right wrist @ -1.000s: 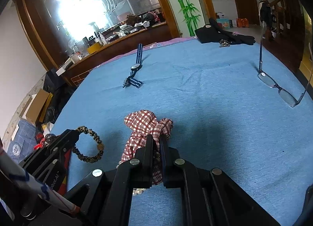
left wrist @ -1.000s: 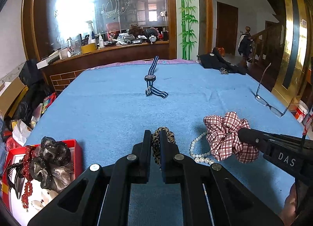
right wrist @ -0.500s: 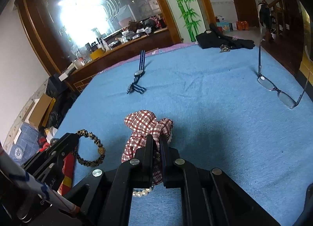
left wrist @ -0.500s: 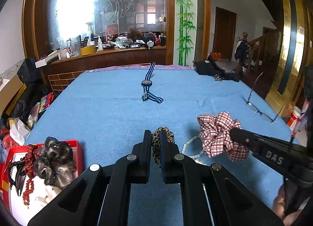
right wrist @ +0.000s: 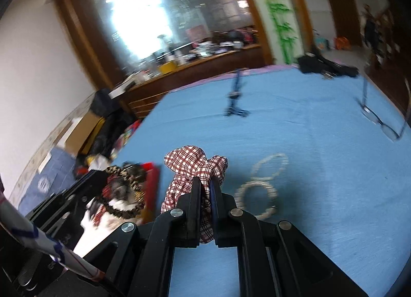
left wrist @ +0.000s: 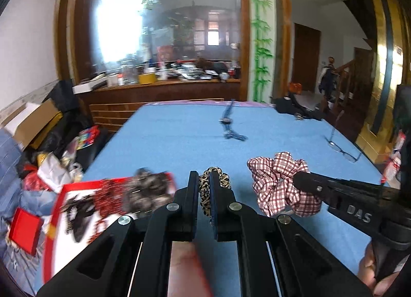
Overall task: Organize jewelry
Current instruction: 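Lower both items into the red box and open both grippers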
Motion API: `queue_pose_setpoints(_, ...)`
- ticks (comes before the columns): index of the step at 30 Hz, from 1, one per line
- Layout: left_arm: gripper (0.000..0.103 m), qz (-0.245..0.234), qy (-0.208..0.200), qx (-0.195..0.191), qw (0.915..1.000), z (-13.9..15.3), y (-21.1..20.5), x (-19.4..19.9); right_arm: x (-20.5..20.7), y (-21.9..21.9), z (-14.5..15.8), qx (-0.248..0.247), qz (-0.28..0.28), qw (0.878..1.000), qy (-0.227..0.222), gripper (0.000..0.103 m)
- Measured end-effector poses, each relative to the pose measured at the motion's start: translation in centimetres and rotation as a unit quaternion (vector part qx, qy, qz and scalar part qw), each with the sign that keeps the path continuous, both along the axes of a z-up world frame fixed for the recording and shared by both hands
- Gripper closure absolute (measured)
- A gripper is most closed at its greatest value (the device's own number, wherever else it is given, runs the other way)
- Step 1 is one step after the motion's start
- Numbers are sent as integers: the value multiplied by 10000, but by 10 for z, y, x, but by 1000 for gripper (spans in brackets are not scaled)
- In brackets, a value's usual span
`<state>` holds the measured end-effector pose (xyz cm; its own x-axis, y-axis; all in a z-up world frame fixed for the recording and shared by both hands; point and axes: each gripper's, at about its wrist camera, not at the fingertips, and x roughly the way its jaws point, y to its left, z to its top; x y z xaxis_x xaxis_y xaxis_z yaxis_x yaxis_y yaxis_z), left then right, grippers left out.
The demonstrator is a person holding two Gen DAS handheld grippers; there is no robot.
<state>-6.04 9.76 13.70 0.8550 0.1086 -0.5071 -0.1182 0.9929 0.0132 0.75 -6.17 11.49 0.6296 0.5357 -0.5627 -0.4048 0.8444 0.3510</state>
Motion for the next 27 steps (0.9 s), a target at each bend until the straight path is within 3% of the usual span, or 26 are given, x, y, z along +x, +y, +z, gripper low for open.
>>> queue_pose_setpoints(7, 95, 692, 215, -105, 9973, -14, 82, -40, -29, 80, -2, -365, 885, 9954, -53, 93)
queue_pose_setpoints(15, 95, 1500, 581, -328, 9864, -47, 168, -74, -49, 155, -20, -757, 1678, 9829, 31, 93)
queue_pose_setpoints(20, 95, 1716, 840, -526, 9802, -72, 197, -73, -53, 189, -34, -1008, 1966, 9752, 138, 93)
queue_pose_setpoints(27, 95, 1757, 983, -571, 9778, -89, 204, -68, -43, 224, -61, -1463, 1963, 9692, 257, 93)
